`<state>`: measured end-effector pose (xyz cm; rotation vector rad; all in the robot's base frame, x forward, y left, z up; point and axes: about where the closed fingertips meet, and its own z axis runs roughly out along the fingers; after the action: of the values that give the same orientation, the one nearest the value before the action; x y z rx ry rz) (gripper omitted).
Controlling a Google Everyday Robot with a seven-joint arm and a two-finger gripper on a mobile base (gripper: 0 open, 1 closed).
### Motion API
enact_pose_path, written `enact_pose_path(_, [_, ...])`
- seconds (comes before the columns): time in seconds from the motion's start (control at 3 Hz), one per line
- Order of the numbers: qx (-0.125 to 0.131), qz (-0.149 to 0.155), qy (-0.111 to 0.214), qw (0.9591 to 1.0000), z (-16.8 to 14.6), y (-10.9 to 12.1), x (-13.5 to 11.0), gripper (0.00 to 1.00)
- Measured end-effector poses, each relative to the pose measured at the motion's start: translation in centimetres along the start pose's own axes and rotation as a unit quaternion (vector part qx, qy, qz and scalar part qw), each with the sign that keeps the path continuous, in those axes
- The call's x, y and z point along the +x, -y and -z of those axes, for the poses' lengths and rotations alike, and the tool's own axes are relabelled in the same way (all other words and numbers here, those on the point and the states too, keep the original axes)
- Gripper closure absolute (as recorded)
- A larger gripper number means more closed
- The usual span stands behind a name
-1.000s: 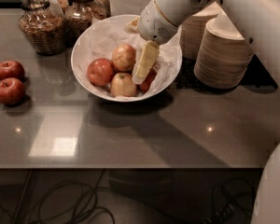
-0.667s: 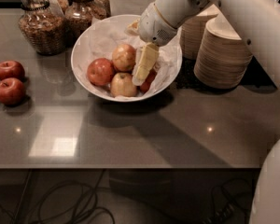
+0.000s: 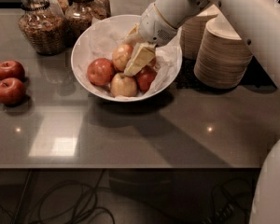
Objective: Pick apple from white bowl
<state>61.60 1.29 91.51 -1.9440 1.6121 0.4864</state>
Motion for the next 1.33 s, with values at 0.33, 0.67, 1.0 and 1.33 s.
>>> enact_pose_path(0.33, [0.000, 0.000, 0.000, 1.0000, 0.00, 0.00, 0.00, 0.66])
enact_pose_path(0.67, [0.000, 0.000, 0.000, 1.0000, 0.00, 0.00, 0.00, 0.88])
enact_pose_path(1.0, [0.000, 0.000, 0.000, 1.0000, 0.02, 0.01, -0.04, 1.00])
enact_pose_path(1.33, [0.013, 0.013, 0.004, 0.9998, 0.84, 0.25, -0.92, 1.00])
